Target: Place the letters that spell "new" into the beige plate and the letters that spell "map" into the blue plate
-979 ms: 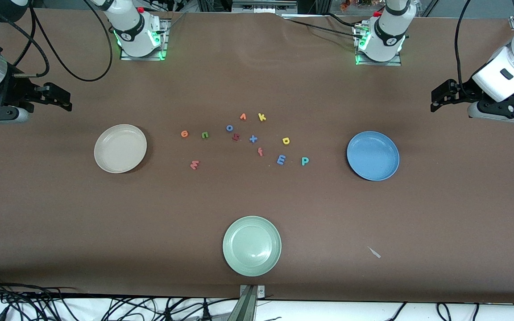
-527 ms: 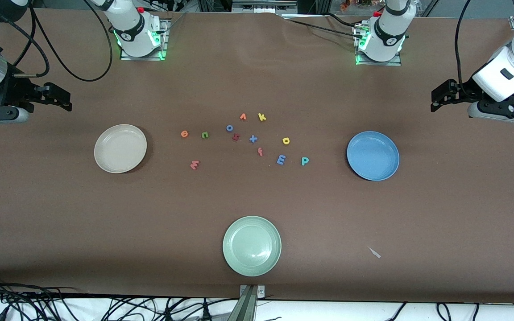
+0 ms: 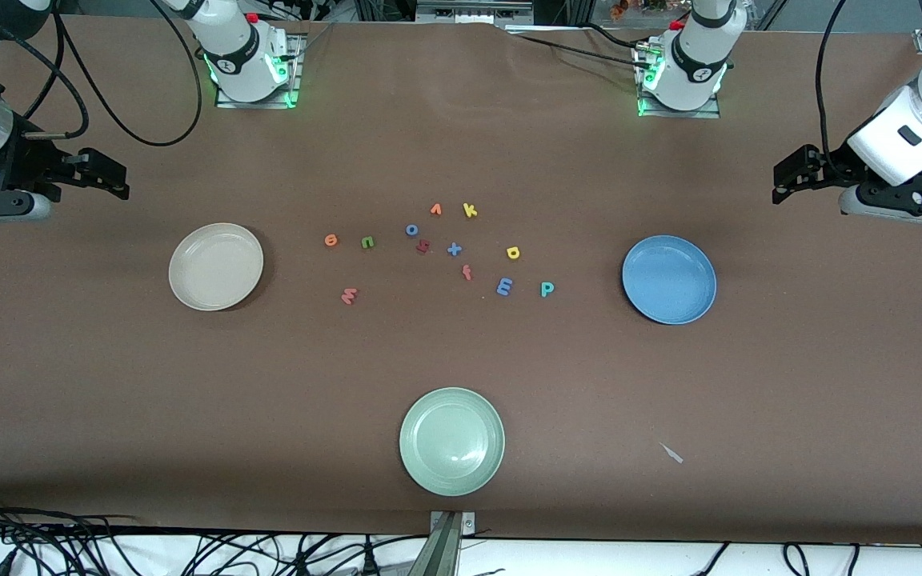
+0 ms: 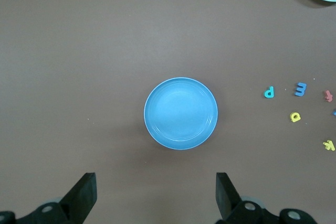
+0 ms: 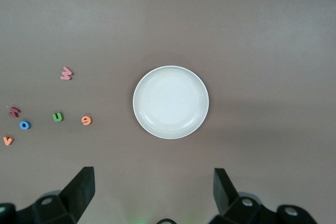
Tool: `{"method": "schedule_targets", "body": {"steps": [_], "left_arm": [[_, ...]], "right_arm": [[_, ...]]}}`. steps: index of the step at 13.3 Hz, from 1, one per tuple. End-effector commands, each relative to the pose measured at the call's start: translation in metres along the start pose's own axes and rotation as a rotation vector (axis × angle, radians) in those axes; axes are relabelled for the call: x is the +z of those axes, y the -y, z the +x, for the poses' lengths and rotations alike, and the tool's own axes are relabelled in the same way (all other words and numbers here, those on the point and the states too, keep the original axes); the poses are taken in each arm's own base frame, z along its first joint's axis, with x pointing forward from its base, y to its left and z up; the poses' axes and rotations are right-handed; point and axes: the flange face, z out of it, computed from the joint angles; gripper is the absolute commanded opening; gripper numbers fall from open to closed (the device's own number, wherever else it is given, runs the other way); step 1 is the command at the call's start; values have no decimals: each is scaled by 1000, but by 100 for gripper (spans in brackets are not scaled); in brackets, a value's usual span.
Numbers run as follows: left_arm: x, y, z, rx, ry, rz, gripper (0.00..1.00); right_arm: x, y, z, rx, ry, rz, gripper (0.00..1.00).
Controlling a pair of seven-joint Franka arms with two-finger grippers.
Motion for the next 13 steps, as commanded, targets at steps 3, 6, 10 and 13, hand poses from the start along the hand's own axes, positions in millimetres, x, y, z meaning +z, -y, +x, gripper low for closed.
{"method": "schedule_targets", "body": {"steps": [3,6,10,13], "left_arm": [[-6,0,3,4,12,1,100],[-6,2,3,2,14,1,100],[-6,5,2,-4,15,0,100],[-6,4,2,-2,15,0,100]], "right_arm": [[-1,0,-3,0,3,-7,100],[-1,0,-3,0,1,-7,100],[0,1,-3,2,4,-5,100],[1,1,-2,2,6,1,100]]}}
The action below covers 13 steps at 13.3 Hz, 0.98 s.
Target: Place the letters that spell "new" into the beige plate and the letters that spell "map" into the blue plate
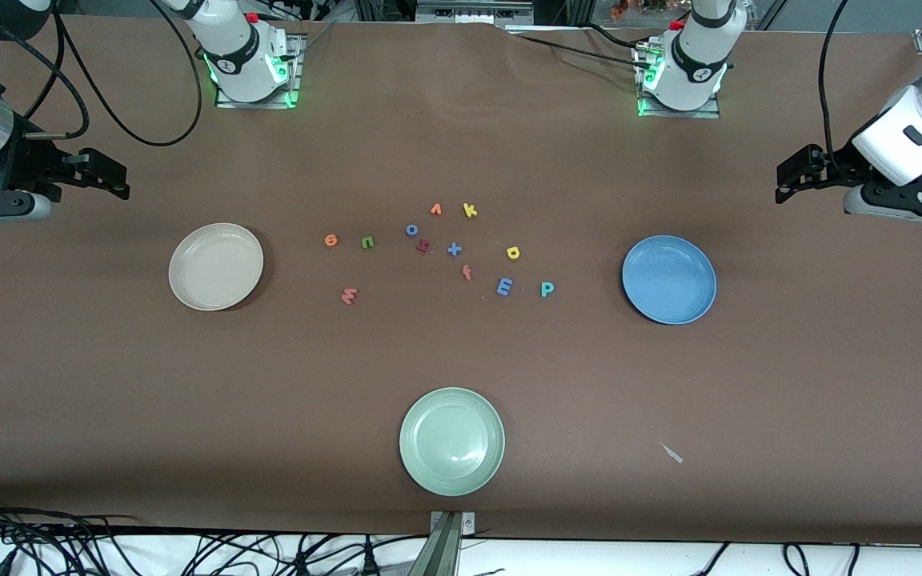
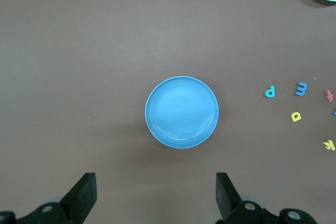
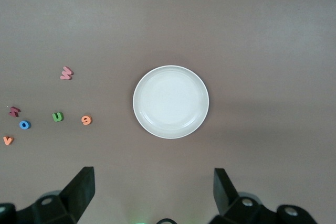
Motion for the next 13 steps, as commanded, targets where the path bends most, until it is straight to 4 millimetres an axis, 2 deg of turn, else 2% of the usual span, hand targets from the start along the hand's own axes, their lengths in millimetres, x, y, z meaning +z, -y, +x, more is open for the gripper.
{"method": "schedule_targets", "body": {"steps": [1,5,6,8,10,11,12,13], "left_arm": [[-5,-1,2,4,17,1,100],[-6,0,2,4,17,1,100],[-6,0,2,6,17,1,100],[-6,2,2,3,16,10,100],[-7,-4,3,28,17,49,100],[-6,-15,4,43,17,52,100],[-1,-22,6,55,27,47,100],[2,-24,7,58,32,36,100]], "right_arm": [[0,1,-2,2,2,1,100],[-1,4,0,-8,-4,0,100],[6,6,2,-28,19,-4,100],[7,9,4,-32,19,-2,100],[7,10,4,-31,19,0,100],[7,11,5,-34,14,0,100],[7,16,6,-43,9,-1,100],[15,31,11,-71,20,-8,100]]}}
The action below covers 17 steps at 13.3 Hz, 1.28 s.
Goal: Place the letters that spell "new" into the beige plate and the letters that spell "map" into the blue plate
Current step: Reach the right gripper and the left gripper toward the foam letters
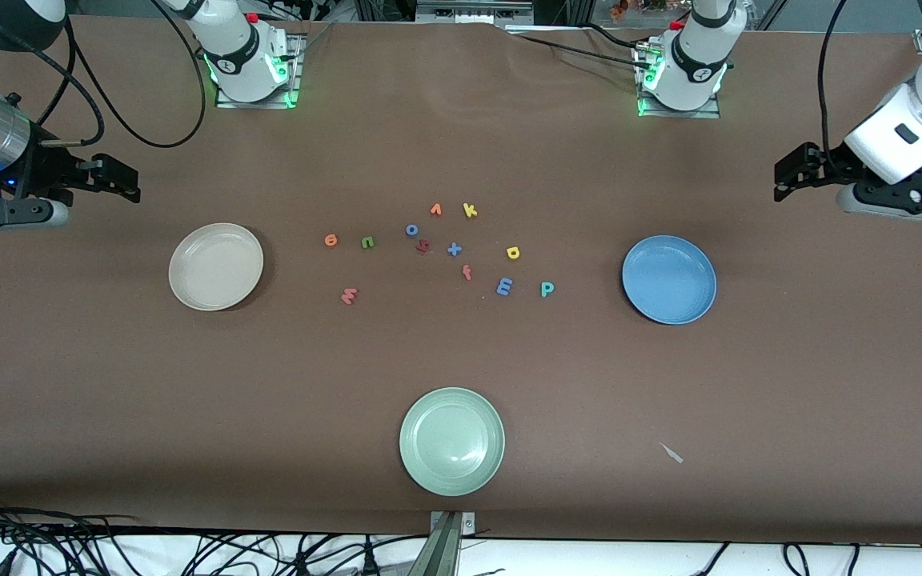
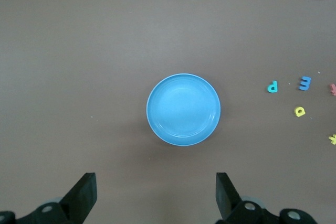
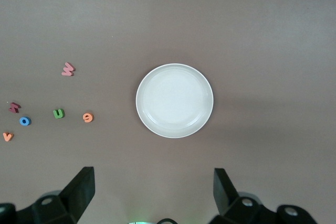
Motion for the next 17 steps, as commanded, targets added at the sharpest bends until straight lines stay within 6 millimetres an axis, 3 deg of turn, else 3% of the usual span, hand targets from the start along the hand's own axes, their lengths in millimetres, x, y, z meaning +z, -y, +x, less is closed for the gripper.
{"method": "schedule_targets", "body": {"steps": [1,2,3,4,5,6,8,10,12,14,16,17], "left_arm": [[13,-19,14,39,40,10,100],[48,-36,31,74,101,18,100],[64,-38,43,82,125,12,100],[69,-44,51,93,128,10,100],[85,-58,58,113,152,3,100],[99,-76,70,141,166,-2,100],[125,-119,97,205,185,-4,100],[158,-154,111,250,202,-14,100],[184,-195,119,303,157,-16,100],[224,-239,120,283,155,-14,100],[262,-302,111,247,133,-5,100],[278,-323,106,209,125,-2,100]], "right_arm": [[12,33,11,-72,12,-16,100],[13,47,14,-95,2,-18,100],[30,59,25,-117,13,-19,100],[42,71,35,-123,30,-14,100],[53,74,42,-125,42,-13,100],[81,80,55,-131,89,-12,100],[118,95,74,-133,95,-7,100],[156,118,91,19,40,32,100],[191,155,94,71,57,13,100],[229,165,98,139,47,9,100],[270,178,88,220,-32,34,100],[289,191,79,244,-62,43,100]]}}
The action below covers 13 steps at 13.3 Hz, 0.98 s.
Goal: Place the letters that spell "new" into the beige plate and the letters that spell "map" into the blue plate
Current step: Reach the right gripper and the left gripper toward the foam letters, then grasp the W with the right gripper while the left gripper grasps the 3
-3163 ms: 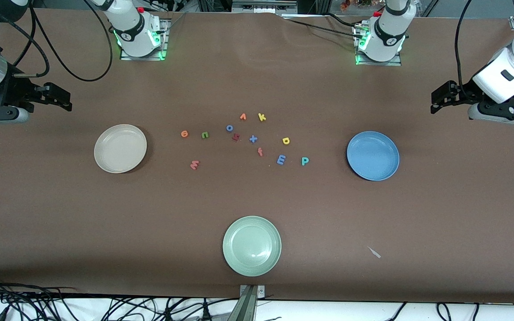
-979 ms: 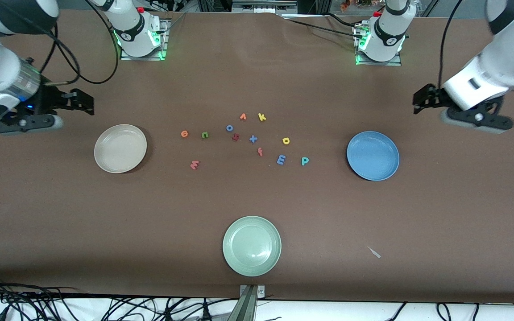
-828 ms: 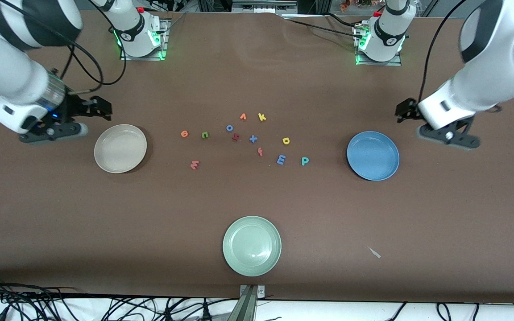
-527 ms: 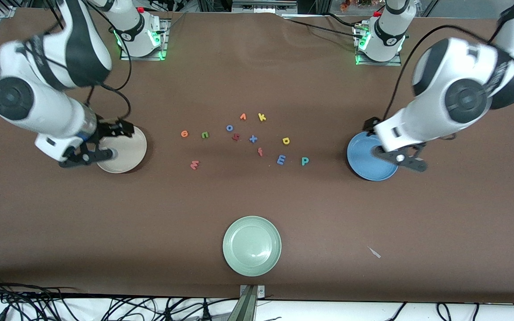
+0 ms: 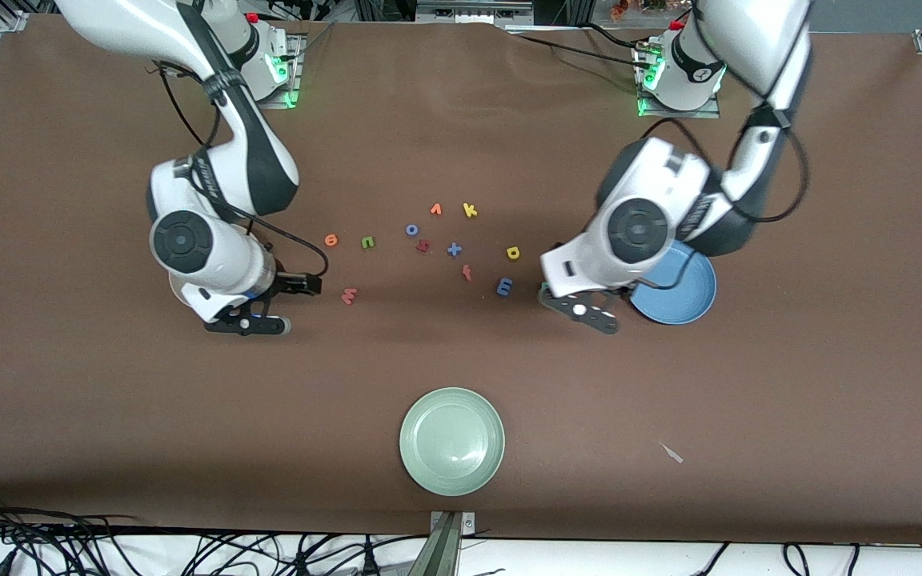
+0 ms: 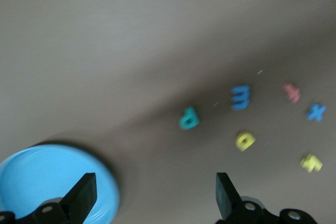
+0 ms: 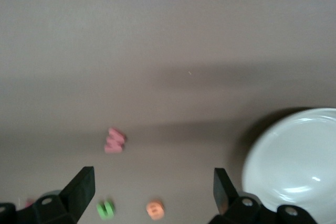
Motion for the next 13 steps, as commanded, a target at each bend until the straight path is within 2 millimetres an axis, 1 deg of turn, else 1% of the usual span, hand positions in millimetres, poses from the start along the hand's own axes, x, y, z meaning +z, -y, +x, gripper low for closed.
{"method": "schedule_targets", "body": {"steps": [1,2,4,5,7,8,9,11,12,13], "left_arm": [[40,-57,15,-96,-24,15,100],[54,-64,18,-127,-30,15,100],[74,-67,24,-137,-44,3,100],[85,-66,28,-138,-52,0,100],[108,-68,33,-138,-61,-8,100],[117,-73,33,-133,-51,-9,100],[123,-79,32,-125,-51,-9,100],[137,-90,30,-112,-38,-5,98],[148,-90,29,-107,-27,1,98],[155,-89,27,-99,-32,6,95]], "right_arm": [[43,14,-29,70,-58,29,100],[57,18,-32,82,-49,26,100],[73,32,-38,79,-31,19,100],[78,38,-40,72,-27,18,100],[91,40,-40,91,-29,21,100],[98,42,-40,106,-32,24,100],[101,50,-45,115,-29,21,100],[106,56,-43,126,-28,22,100],[107,56,-42,126,-27,22,100],[106,60,-38,125,-34,27,100]]}}
